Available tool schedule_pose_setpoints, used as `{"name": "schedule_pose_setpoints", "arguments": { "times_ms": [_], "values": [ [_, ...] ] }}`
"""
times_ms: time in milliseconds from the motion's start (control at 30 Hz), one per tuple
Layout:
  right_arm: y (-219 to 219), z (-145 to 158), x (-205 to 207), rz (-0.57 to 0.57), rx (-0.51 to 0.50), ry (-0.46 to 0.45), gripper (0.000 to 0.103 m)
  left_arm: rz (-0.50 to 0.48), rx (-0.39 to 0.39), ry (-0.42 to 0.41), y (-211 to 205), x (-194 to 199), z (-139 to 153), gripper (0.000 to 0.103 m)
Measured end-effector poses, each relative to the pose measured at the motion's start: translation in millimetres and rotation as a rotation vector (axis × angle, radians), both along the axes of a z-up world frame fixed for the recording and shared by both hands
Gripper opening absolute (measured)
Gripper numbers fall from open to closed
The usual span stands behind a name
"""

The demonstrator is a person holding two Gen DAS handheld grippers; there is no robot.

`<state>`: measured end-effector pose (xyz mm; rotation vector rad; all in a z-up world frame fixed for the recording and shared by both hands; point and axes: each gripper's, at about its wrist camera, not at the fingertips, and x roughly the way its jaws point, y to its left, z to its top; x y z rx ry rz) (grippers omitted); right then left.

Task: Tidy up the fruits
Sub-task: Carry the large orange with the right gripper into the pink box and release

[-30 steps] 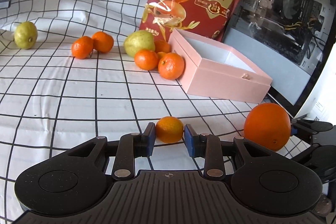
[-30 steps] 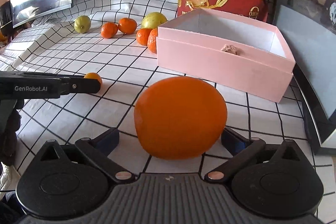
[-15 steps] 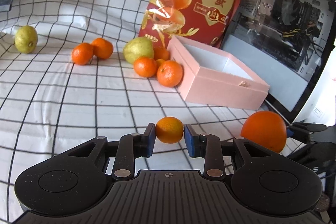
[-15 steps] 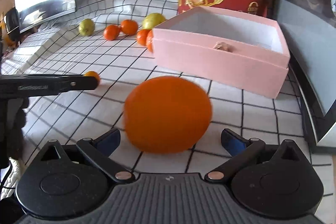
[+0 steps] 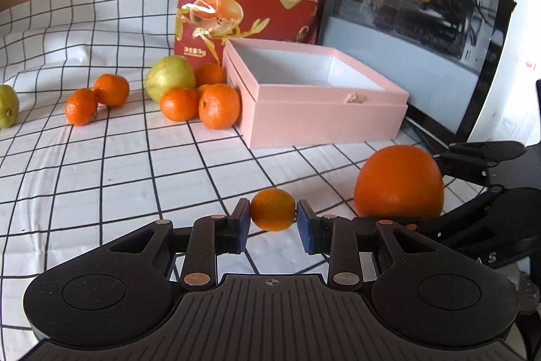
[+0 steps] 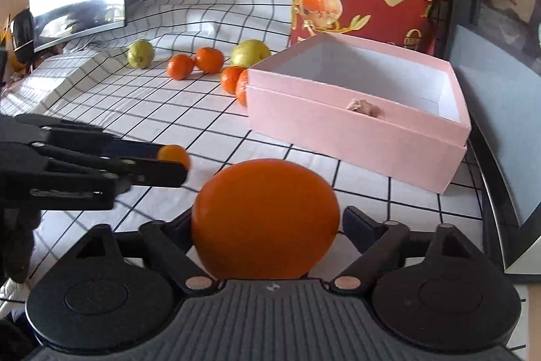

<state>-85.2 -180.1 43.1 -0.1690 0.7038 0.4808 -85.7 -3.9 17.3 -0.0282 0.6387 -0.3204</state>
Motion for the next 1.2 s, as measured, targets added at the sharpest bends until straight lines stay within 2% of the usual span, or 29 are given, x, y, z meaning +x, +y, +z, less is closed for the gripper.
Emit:
{"name": "schedule_pose_setpoints", "arguments": {
  "times_ms": [133,300,433,567,633,733,800,833,900,967,1033,1100,1200],
  "values": [
    [2.3,1.6,-7.1,0.01,-0.022,-0.013,0.081,-0.003,0.028,-0.01,-4.6,-1.6,1.3,0.035],
    [-2.1,2.7,-7.7,0.004,-0.008,0.0,0.08,-0.009,0.011,-0.012,-1.4,1.6,5.7,0.035],
    [-9.4,10.0,-5.6,-0.029,0.024,-0.011,0.08,-0.014,-0.082,-0.041,10.9,12.9,22.1,0.034],
    [-20.3,50.4,6.8,-0.072,0.106,-0.068,0.079,0.006,-0.182,-0.108,21.8,42.7,57.8,0.034],
    [-14.0,77.3,18.3,-0.09,0.061,-0.146,0.08,0.011,-0.246,-0.097,25.9,71.2,72.4,0.034],
    [-2.9,103.6,54.1,-0.174,-0.028,-0.186,0.08,0.028,-0.336,-0.082,30.4,115.3,84.6,0.035],
    [-1.2,107.9,84.3,-0.246,-0.061,-0.17,0.08,0.057,-0.383,-0.088,30.8,140.5,90.3,0.034],
    [-1.3,105.2,97.7,-0.27,-0.074,-0.159,0.08,0.052,-0.379,-0.08,27.0,154.6,91.8,0.034],
    [-0.4,93.6,120.5,-0.285,-0.118,-0.126,0.08,-0.023,-0.358,-0.009,15.0,183.9,89.6,0.036],
    [-5.6,81.4,138.9,-0.294,-0.1,-0.073,0.08,-0.059,-0.354,0.033,5.9,202.9,83.6,0.036],
    [-20.4,69.8,153.3,-0.303,0.006,0.016,0.08,-0.029,-0.307,-0.005,3.7,203.0,81.0,0.036],
    [-30.1,58.8,163.8,-0.328,0.065,0.104,0.08,-0.028,-0.291,-0.054,12.2,195.6,79.5,0.036],
    [-28.8,43.0,174.3,-0.357,0.027,0.186,0.08,0.035,-0.297,-0.1,44.0,180.4,76.6,0.036]
  ]
}}
